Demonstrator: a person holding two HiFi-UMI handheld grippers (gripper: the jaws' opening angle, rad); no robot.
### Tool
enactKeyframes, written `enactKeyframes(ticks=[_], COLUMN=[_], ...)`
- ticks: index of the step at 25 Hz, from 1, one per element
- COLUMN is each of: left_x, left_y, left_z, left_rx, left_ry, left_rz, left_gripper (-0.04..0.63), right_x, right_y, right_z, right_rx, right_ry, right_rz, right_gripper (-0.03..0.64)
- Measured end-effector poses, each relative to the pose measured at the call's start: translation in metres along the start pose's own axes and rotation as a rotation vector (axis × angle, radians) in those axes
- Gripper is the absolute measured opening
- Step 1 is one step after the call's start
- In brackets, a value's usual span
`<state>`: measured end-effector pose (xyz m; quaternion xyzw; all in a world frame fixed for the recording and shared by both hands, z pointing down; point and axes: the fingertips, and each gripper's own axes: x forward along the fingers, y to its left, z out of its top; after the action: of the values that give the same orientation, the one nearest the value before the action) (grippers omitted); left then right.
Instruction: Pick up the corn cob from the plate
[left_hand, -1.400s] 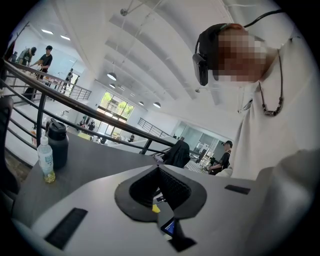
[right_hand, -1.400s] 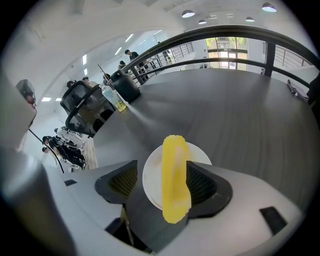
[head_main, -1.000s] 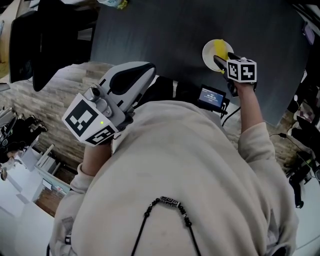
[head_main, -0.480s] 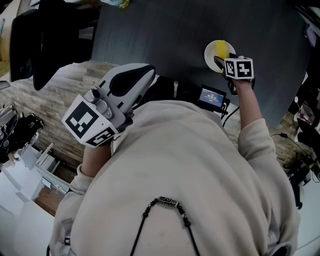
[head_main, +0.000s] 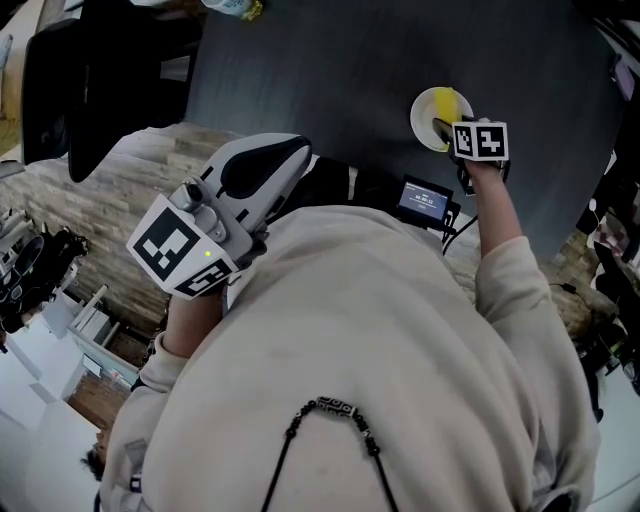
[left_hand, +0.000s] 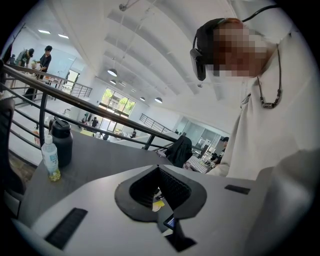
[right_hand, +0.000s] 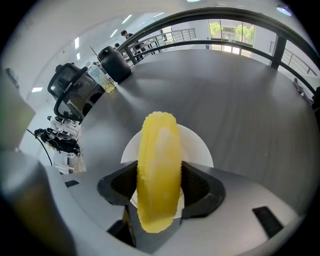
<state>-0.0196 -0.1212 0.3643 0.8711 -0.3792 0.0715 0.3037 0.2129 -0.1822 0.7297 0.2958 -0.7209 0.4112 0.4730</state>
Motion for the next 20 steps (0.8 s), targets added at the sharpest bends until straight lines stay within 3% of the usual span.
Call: enactKeyframes(ticks=[14,20], left_x=[0.007,0.007], left_y=[-0.005,-0.007], left_z=[0.001,0.004], left_rx=[0.016,0.020], left_ry=[0.007,0.006], left_rz=[-0.013,-0.012], left_gripper=[-0.002,-0.002], right_x=[0.002,-0.013], right_y=[0.002,0.006], right_z=[0.000,0.006], right_rx=[-0.007,-0.159], right_ry=[-0.003,0.010], right_rz=[0.013,-0.046], right_gripper=[0.258,0.256])
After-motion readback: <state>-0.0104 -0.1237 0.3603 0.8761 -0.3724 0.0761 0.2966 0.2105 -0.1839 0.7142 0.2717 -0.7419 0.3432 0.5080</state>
